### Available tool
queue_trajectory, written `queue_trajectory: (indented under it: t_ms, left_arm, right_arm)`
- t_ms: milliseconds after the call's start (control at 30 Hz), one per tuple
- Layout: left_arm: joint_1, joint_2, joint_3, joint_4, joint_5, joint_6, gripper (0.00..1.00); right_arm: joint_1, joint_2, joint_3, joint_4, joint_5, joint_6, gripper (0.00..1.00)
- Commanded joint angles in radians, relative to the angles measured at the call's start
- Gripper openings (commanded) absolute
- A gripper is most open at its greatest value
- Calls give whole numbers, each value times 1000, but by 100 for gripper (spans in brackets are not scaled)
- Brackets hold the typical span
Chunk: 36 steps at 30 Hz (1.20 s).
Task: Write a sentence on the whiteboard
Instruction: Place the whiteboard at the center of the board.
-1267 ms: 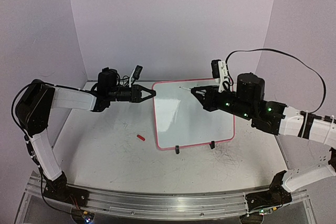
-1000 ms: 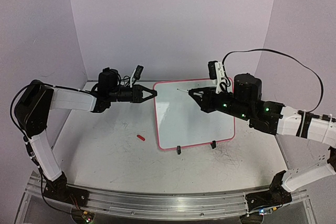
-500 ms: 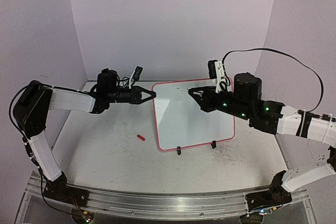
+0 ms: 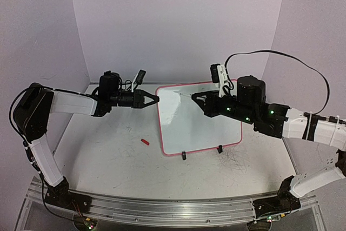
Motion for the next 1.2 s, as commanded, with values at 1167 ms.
queue_trajectory:
  t_ms: [1167]
  left_arm:
    - [69, -11, 63, -24, 92, -10, 49]
  right_arm:
    - [93, 140, 153, -42, 132, -170, 0]
